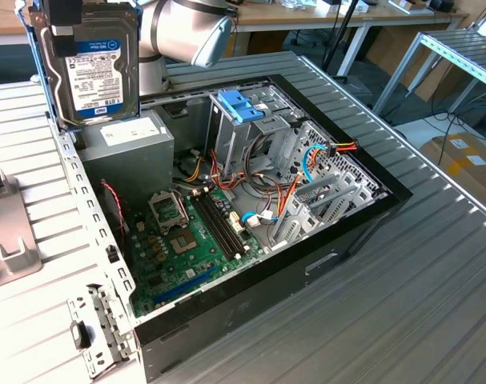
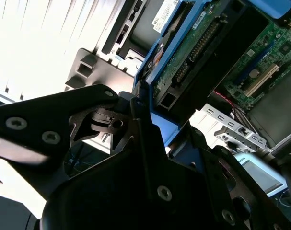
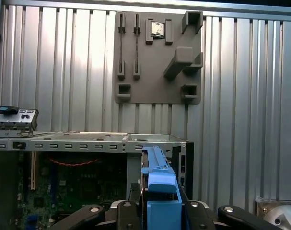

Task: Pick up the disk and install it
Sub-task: 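Pick up the disk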

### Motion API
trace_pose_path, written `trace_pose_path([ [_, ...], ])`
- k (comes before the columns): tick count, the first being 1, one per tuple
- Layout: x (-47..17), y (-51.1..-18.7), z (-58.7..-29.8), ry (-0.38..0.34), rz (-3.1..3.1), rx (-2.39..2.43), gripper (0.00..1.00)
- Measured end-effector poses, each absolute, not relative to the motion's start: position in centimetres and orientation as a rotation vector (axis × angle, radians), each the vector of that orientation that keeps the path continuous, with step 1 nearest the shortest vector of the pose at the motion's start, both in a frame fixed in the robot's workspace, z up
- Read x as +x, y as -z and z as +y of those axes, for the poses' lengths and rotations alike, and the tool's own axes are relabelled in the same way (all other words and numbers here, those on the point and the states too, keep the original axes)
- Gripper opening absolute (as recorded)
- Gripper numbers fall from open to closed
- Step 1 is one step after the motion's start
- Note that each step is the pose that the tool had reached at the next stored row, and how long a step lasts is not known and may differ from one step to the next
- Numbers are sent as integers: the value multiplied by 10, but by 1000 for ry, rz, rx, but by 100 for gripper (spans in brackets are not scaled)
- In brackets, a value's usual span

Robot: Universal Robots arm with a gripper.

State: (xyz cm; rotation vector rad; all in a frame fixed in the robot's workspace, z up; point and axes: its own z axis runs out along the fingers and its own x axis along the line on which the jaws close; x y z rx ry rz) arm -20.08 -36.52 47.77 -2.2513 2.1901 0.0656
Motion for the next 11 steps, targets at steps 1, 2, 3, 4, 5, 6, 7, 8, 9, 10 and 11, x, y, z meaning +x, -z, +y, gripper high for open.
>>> trace_pose_path([
  [1,-200,-478,-366,-66,2190,-2251,37],
  [2,-199,-478,-366,-66,2190,-2251,37],
  [3,-198,-478,-366,-66,2190,-2251,37],
  [4,-197,-478,-367,-66,2190,-2251,37],
  [5,-196,-478,-367,-66,2190,-2251,37],
  [6,-195,-477,-368,-66,2190,-2251,37],
  [7,-194,-477,-368,-66,2190,-2251,37],
  [8,-193,-477,-368,-66,2190,-2251,37],
  [9,-192,-477,-369,-66,2190,-2251,37],
  [10,-192,-477,-369,-66,2190,-2251,37],
  [11,-191,-477,-369,-66,2190,-2251,37],
])
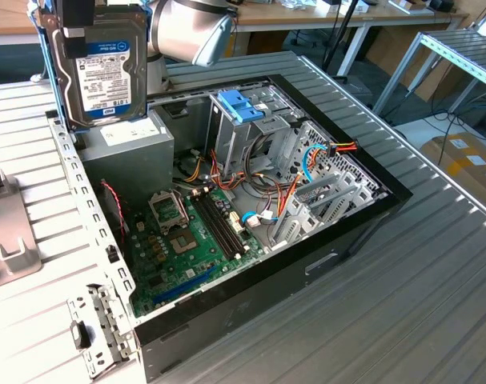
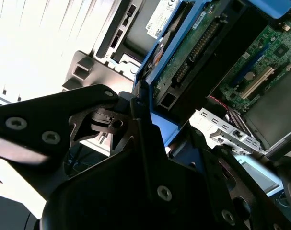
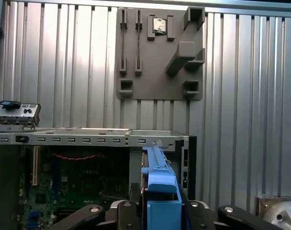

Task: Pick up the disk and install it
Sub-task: 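Pick up the disk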

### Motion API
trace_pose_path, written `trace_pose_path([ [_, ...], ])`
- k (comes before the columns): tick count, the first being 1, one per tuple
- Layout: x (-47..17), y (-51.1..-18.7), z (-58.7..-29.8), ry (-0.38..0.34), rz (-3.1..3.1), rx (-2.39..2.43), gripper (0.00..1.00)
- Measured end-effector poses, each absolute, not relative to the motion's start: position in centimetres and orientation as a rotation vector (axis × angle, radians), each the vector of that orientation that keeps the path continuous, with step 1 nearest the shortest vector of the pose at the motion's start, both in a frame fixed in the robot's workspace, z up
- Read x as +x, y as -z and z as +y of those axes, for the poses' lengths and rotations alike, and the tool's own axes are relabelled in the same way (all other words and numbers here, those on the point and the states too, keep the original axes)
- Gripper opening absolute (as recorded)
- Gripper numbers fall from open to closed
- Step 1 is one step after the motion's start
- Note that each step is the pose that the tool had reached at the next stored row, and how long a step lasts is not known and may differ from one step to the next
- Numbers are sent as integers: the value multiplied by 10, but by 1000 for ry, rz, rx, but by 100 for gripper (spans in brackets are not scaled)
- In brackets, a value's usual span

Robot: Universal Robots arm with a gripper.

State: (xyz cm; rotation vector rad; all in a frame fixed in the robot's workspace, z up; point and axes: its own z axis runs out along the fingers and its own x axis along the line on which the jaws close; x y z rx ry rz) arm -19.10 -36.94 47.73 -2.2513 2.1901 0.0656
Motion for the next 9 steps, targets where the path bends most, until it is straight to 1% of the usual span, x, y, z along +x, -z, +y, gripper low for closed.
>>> trace_pose_path([
  [9,-183,-477,-372,-66,2190,-2251,37],
])
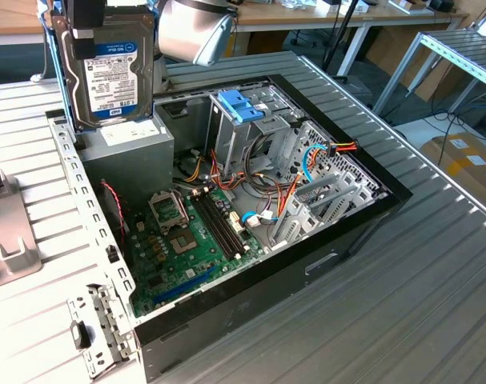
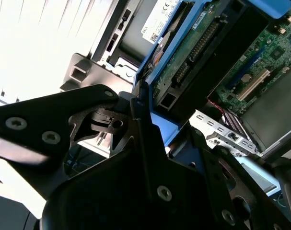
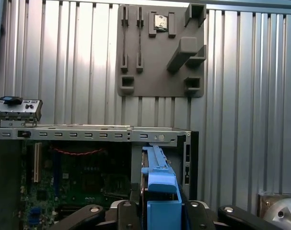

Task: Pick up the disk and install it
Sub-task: 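Pick up the disk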

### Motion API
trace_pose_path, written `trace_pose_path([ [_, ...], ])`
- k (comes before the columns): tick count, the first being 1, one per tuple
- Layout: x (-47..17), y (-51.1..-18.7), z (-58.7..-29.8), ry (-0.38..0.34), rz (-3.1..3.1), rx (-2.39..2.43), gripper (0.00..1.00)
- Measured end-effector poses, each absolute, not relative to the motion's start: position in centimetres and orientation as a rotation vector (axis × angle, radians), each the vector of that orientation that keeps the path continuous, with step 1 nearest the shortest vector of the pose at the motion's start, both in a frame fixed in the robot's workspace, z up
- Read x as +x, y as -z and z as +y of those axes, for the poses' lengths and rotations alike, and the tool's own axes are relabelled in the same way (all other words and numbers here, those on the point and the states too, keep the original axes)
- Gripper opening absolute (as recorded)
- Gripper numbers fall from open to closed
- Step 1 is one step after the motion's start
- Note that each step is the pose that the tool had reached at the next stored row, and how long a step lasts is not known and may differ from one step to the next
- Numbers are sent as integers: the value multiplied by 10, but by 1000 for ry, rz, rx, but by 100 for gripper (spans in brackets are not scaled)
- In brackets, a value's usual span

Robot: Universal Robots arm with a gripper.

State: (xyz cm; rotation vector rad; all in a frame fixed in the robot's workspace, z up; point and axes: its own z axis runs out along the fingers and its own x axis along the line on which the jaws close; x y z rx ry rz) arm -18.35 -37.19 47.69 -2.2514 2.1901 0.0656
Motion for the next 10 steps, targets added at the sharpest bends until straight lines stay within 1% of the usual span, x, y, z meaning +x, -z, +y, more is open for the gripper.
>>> trace_pose_path([
  [10,-174,-477,-374,-66,2190,-2251,37],
])
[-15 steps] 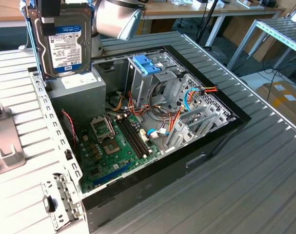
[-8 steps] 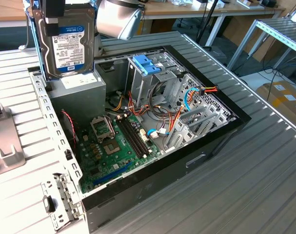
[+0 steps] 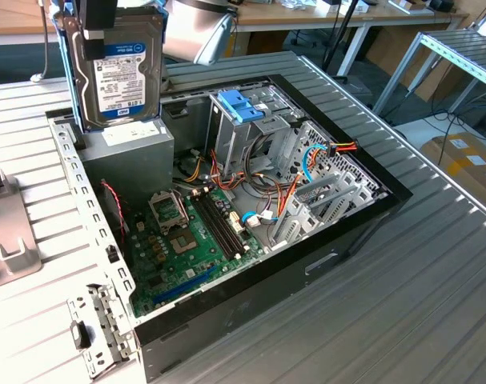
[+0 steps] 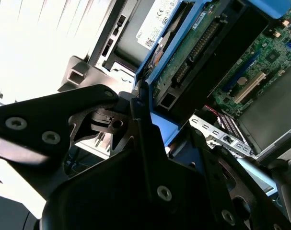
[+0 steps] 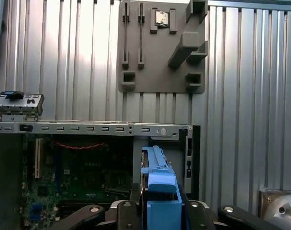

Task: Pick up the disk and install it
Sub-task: 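Pick up the disk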

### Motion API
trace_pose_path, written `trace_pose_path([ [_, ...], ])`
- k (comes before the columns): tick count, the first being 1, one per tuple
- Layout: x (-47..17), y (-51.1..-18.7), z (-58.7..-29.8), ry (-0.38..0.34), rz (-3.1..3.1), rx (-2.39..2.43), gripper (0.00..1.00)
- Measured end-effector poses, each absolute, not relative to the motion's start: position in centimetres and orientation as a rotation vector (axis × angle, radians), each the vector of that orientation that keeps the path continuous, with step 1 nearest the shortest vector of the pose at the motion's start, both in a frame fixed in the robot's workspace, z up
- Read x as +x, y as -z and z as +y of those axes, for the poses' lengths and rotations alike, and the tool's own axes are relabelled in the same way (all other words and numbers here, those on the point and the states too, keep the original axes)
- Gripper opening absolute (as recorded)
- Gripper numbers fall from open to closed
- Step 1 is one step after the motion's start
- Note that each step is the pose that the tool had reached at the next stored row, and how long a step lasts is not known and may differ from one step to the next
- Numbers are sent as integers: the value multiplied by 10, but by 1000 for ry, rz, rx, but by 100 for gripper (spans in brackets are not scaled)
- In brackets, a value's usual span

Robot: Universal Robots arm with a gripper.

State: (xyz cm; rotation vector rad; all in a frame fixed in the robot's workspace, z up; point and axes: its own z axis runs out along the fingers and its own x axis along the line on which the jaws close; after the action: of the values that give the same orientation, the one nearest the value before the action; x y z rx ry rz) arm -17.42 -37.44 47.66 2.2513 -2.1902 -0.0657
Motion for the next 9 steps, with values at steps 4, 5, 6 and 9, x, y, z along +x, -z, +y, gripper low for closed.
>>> trace_pose_path([
  [4,-171,-477,-375,66,-2190,2251,37],
  [5,-171,-477,-375,66,-2190,2251,37],
  [6,-169,-477,-376,66,-2190,2251,37],
  [9,-167,-476,-376,66,-2190,2251,37],
])
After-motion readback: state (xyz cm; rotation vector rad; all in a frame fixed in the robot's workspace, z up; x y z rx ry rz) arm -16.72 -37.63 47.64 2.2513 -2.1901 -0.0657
